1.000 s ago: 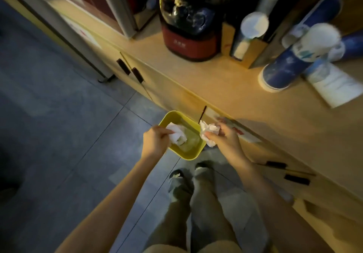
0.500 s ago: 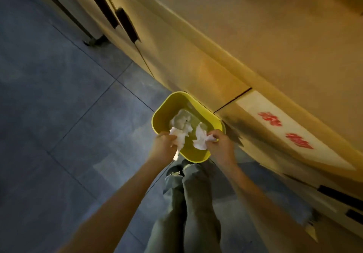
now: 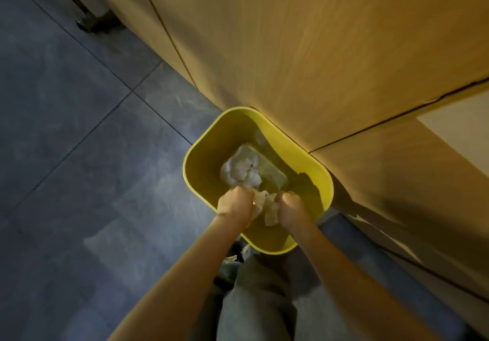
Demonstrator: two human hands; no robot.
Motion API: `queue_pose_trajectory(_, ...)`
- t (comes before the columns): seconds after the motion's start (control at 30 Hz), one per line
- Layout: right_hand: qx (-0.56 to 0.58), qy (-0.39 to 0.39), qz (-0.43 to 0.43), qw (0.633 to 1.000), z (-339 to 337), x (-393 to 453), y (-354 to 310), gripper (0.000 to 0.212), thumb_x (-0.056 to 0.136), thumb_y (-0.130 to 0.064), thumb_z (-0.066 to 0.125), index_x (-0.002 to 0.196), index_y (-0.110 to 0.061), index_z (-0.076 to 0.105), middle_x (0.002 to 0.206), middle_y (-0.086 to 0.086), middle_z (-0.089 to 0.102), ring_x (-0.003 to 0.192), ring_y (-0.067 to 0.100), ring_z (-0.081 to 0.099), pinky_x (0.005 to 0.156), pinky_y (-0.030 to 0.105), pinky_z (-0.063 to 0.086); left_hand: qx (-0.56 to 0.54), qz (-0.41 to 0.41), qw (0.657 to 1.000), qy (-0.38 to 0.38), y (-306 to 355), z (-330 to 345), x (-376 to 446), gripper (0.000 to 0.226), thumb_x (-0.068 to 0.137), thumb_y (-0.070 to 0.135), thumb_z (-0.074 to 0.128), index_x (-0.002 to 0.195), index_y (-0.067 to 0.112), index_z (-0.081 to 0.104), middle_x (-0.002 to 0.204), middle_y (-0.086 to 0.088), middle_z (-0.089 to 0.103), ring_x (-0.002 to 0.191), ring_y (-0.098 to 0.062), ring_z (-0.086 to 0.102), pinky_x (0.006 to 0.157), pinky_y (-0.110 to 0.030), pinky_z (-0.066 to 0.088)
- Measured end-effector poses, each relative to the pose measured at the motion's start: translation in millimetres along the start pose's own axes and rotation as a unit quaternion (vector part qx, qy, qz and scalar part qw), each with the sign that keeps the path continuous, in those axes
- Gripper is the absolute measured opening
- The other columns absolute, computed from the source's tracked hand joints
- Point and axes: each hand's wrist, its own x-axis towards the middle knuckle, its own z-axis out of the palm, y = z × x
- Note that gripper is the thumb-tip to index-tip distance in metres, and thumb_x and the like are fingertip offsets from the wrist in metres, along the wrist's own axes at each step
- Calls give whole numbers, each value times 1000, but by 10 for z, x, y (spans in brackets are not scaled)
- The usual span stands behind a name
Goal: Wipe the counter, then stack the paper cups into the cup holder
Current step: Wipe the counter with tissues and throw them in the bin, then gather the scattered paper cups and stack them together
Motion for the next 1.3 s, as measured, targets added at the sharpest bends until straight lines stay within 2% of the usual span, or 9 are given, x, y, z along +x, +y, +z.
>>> queue_pose_trajectory(0.1, -27, -34, -3, 999, -55, 85, -1, 29, 93, -2, 40, 117, 1, 54, 125, 20, 57, 117, 33, 52, 95, 37, 41, 20, -6, 999, -25, 65, 138, 29, 31, 92, 25, 41, 116, 11, 55, 118, -14, 60, 108, -32, 58, 81, -35, 46)
queue_pose_trajectory(0.23, -21, 16, -18, 1000, -205, 20, -9, 31, 91, 4, 38, 116, -3, 55, 122, 20, 60, 114, 34, 55, 92, 40, 45, 92, 15, 995, -43, 111, 204, -69, 40, 94, 19, 39, 134, 18, 37, 129, -13, 52, 117, -31, 51, 91, -38, 44)
queue_pose_trajectory(0.4, 38, 78, -50, 995, -614, -385, -85, 25, 92, -6, 46, 114, -5, 57, 115, 19, 64, 108, 32, 58, 84, 36, 47, 81, 23, 996, 23, 180, -110, -397, 24, 93, 15, 40, 107, 11, 58, 113, -10, 63, 104, -30, 61, 80, -36, 46)
queue_pose_trajectory(0.53, 90, 139, -86, 982, -1079, -874, -259, 20, 94, -15, 45, 100, -5, 61, 92, 19, 70, 82, 31, 62, 61, 29, 37, 18, 29, 998, 47, 251, -577, -810, 23, 93, 17, 39, 97, 9, 60, 102, -13, 66, 93, -31, 63, 78, -39, 50)
queue_pose_trajectory(0.63, 143, 176, -109, 968, -1442, -1308, -451, 19, 93, -18, 49, 93, -5, 62, 67, 7, 63, 58, 15, 50, 55, 28, 31, -50, 53, 992, 101, 361, -1033, -1188, 26, 92, 24, 41, 88, 7, 60, 89, -15, 64, 83, -32, 62, 66, -36, 46)
queue_pose_trajectory(0.73, 216, 230, -147, 937, -1820, -1832, -683, 15, 90, -15, 55, 91, -3, 64, 62, 5, 63, 53, 14, 51, 49, 21, 28, -106, 99, 977, 157, 521, -1549, -1642, 25, 89, 24, 46, 76, 6, 58, 77, -14, 64, 72, -28, 58, 58, -33, 41)
queue_pose_trajectory(0.83, 284, 315, -185, 886, -2157, -2411, -891, 11, 89, -13, 57, 91, -5, 64, 70, 14, 68, 61, 27, 63, 57, 30, 42, -132, 148, 957, 212, 705, -2064, -2130, 25, 87, 23, 51, 68, 8, 55, 66, -10, 60, 66, -27, 57, 55, -34, 41)
queue_pose_trajectory(1.0, 355, 448, -173, 802, -2718, -3193, -940, 8, 89, -15, 57, 92, -12, 64, 69, 1, 67, 64, 15, 66, 60, 36, 55, -172, 219, 918, 282, 1115, -2740, -2821, 24, 83, 19, 55, 63, 5, 53, 56, -14, 55, 60, -34, 54, 54, -40, 42)
queue_pose_trajectory(1.3, 386, 585, -77, 709, -3654, -4151, -92, 8, 92, -19, 53, 88, -23, 58, 67, -8, 61, 63, 12, 60, 63, 35, 49, -110, 402, 853, 315, 2441, -3218, -3614, 18, 88, 18, 54, 76, 6, 58, 75, -14, 63, 72, -32, 58, 64, -37, 39)
